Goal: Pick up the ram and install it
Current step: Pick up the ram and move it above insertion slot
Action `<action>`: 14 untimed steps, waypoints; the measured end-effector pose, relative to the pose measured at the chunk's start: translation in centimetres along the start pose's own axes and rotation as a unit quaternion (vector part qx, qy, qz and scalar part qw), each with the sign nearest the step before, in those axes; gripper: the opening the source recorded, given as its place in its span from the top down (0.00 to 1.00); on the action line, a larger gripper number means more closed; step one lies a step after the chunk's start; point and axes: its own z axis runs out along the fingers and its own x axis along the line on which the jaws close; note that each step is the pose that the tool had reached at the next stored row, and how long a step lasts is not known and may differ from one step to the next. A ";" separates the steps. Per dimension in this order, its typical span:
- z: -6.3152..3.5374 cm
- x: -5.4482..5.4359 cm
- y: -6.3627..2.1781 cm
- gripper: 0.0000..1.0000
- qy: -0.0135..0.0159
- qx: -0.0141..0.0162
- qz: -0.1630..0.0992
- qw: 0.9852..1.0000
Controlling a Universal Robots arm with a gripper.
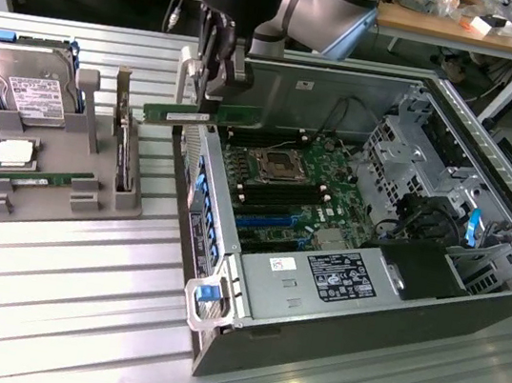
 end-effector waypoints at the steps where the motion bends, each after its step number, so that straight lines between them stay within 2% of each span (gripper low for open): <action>1: -0.01 0.0 -0.17 0.88 0.000 0.000 0.000 1.000; 3: -0.02 0.0 -0.49 0.88 0.000 0.000 0.000 1.000; 14: -0.16 0.2 -3.45 0.88 0.001 0.000 0.000 1.000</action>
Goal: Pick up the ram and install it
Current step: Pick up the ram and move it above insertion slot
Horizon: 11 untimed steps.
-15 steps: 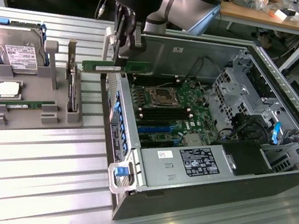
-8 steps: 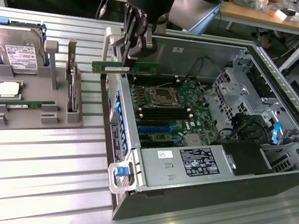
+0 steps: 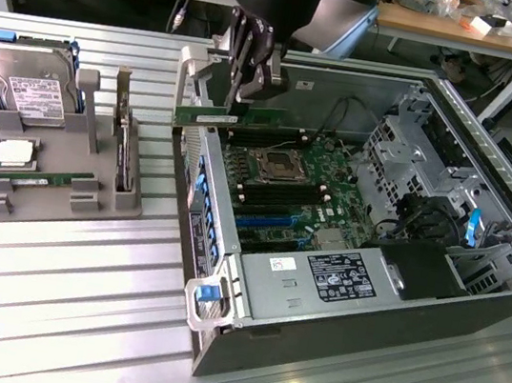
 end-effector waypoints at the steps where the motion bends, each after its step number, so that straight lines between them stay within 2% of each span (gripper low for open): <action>1: -0.01 0.0 -0.12 0.88 0.000 0.000 0.000 1.000; 8: -0.05 0.1 -1.21 0.88 0.000 0.000 0.000 1.000; 11: -0.11 0.2 -2.39 0.88 0.001 0.000 0.000 1.000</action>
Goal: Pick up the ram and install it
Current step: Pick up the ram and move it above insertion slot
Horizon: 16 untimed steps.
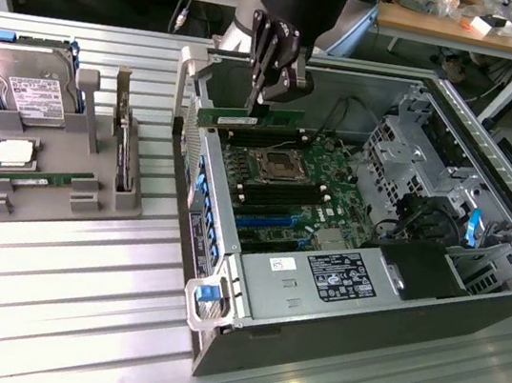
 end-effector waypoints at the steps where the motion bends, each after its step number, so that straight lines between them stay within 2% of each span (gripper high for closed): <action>1: -0.01 0.0 -0.27 0.88 0.000 0.000 0.000 1.000; 6: -0.08 0.1 -1.91 0.88 0.001 0.000 0.000 1.000; 10: -0.16 0.2 -3.55 0.88 0.001 0.000 0.000 1.000; 16: -0.23 0.3 -5.03 0.88 0.002 0.000 0.000 1.000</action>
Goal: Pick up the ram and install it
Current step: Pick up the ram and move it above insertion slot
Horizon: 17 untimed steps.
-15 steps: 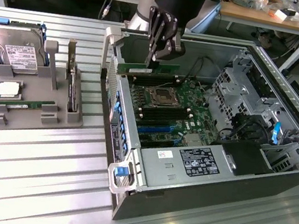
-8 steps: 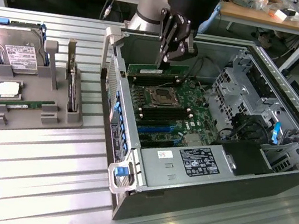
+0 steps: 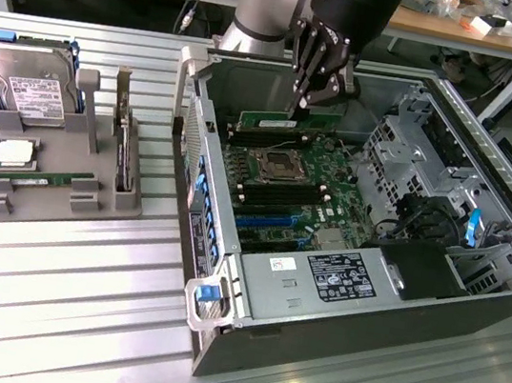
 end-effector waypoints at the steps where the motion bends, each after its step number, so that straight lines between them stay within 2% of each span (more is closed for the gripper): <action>1: -0.01 0.0 -0.30 0.88 0.000 0.000 0.000 1.000; 7: -0.12 0.2 -2.79 0.88 0.002 0.000 0.000 1.000; 9: -0.18 0.3 -4.06 0.88 0.002 0.000 0.000 1.000; 13: -0.25 0.4 -5.71 0.88 0.003 0.000 0.000 1.000; 17: -0.37 0.5 -8.44 0.88 0.004 0.000 0.000 1.000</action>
